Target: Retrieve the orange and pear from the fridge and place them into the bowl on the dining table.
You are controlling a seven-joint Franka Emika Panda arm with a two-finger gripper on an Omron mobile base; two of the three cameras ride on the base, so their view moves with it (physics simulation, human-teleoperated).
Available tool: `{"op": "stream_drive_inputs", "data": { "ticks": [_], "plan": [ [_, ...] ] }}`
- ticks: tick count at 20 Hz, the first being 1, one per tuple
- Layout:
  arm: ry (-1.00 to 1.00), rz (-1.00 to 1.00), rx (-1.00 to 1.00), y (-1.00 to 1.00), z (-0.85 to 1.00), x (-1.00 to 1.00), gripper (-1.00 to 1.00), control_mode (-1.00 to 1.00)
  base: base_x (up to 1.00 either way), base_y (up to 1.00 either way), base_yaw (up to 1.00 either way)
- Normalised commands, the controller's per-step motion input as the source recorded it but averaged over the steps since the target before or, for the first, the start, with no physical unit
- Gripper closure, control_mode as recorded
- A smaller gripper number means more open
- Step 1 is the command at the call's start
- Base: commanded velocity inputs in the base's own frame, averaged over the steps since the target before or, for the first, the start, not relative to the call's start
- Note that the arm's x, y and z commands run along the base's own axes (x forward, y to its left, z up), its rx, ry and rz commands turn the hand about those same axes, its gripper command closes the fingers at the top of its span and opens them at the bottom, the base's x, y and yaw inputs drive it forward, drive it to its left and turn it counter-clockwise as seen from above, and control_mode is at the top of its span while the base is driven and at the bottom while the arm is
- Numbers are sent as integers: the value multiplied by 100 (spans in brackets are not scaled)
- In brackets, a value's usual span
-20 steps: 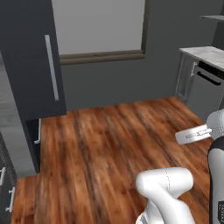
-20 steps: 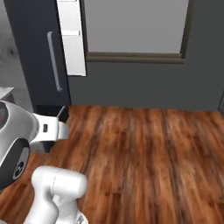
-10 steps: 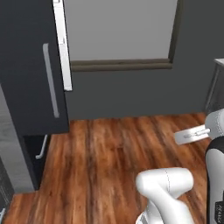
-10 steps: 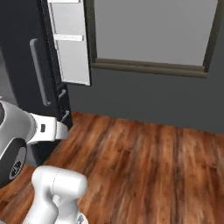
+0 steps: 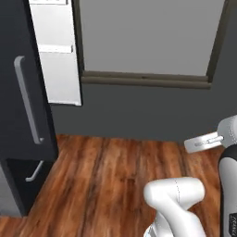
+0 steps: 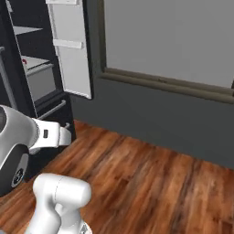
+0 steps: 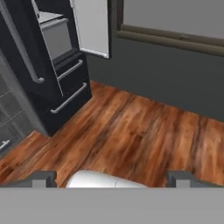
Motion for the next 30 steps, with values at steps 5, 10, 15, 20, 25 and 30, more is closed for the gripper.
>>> {"op": "stream_drive_inputs", "data": {
  "ticks": [5,10,15,20,25,30],
  "plan": [
    [0,0,0,0,0,0,-100,100,95,-86,37],
    [0,0,0,0,0,0,-100,100,82,-25,59],
    [0,0,0,0,0,0,-100,100,71,-33,73],
    [0,0,0,0,0,0,-100,100,44,-58,70],
    [0,0,0,0,0,0,-100,100,27,-57,64],
    [0,0,0,0,0,0,-100,100,21,-55,52]
  ]
}}
